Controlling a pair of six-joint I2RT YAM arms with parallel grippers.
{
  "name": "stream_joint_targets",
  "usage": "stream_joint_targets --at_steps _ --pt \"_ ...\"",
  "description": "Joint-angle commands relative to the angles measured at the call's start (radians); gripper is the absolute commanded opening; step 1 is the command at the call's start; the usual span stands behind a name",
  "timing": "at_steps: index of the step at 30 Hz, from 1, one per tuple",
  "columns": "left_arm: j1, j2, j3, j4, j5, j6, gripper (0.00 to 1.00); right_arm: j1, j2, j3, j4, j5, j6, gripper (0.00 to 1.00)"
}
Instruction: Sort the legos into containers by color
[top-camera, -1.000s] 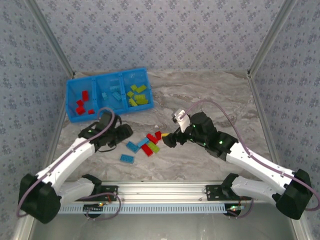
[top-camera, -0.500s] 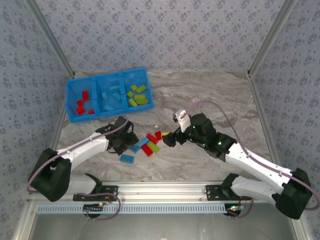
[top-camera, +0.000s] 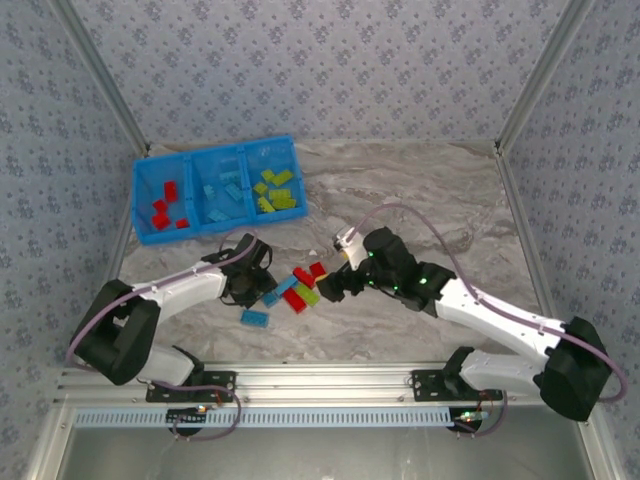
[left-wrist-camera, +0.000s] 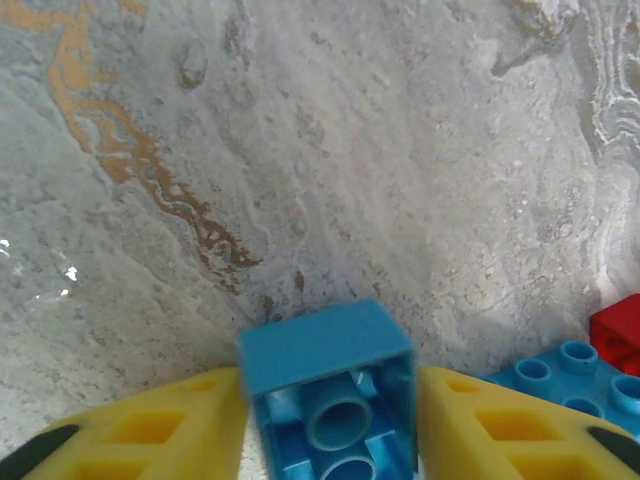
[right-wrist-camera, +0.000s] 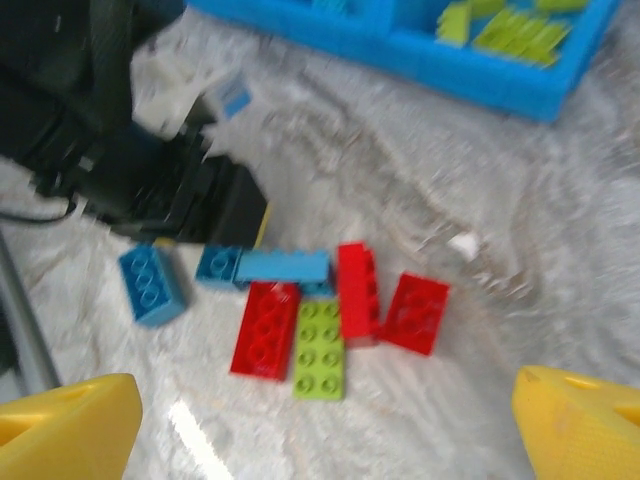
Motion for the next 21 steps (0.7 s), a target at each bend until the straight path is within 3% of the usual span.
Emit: stream_joint_targets --at_steps 1,4,9,13,17,21 --pt "-0.005 0.006 0.008 0.006 0.004 0.015 0.4 0.046 0.033 0.057 -0.073 -0.046 -0.027 0.97" --pt "-0.005 -0.026 0.041 -0.053 -0.049 0.055 0.38 0.056 0.046 0.068 -0.085 -0.042 -0.029 0.97" --pt "-0.001 -0.136 0.166 -0.209 -0.252 0.187 0.36 0.06 0.022 0.057 -0.076 0.005 -0.012 0.97" --pt "0.043 -0.176 0.273 -0.243 -0.393 0.31 0.35 0.06 -0.006 0.031 -0.049 0.052 0.001 0.98" --pt "0.133 -0.106 0.394 -0.198 -0.517 0.436 0.35 0.06 -0.023 0.024 -0.039 0.059 0.017 0.98" --pt "0.251 0.058 0.51 -0.112 -0.519 0.521 0.35 0.062 -0.04 0.02 -0.048 0.06 0.028 0.98"
